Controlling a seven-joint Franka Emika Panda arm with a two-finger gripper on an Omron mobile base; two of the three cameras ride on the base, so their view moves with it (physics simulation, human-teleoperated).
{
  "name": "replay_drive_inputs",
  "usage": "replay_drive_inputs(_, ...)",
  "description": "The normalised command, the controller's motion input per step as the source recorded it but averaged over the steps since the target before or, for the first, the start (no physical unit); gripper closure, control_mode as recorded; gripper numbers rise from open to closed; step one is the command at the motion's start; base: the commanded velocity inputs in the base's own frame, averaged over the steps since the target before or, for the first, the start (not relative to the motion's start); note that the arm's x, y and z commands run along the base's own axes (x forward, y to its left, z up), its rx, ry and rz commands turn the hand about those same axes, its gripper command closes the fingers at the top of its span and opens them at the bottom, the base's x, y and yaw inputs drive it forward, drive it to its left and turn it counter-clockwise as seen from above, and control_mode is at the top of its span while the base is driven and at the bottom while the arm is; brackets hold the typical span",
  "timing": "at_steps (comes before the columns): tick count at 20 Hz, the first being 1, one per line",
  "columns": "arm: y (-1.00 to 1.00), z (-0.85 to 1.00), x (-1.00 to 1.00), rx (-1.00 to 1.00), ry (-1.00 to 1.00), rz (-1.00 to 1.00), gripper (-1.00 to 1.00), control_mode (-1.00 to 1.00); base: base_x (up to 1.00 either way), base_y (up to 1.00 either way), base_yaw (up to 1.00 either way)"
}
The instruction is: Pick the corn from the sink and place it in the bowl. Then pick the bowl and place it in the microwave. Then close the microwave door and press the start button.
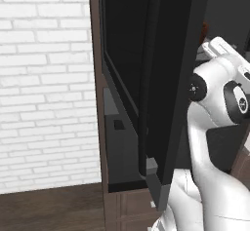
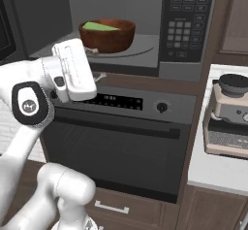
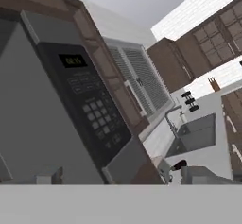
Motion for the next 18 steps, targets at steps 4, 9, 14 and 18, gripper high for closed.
replay_drive_inputs(4,-0.15,0.0,-0.68,-0.37,-0.2,-0.3,-1.0,-1.0,0.0,0.0,0.0)
replay_drive_inputs(9,-0.01,0.0,-0.47,-0.34,-0.21,-0.3,-1.0,-1.0,0.0,0.0,0.0)
replay_drive_inputs(14,0.29,0.01,-0.21,-0.27,-0.12,-0.33,-1.0,-1.0,0.0,0.0,0.0)
replay_drive_inputs(18,0.74,0.0,-0.14,-0.23,-0.09,-0.35,-1.0,-1.0,0.0,0.0,0.0)
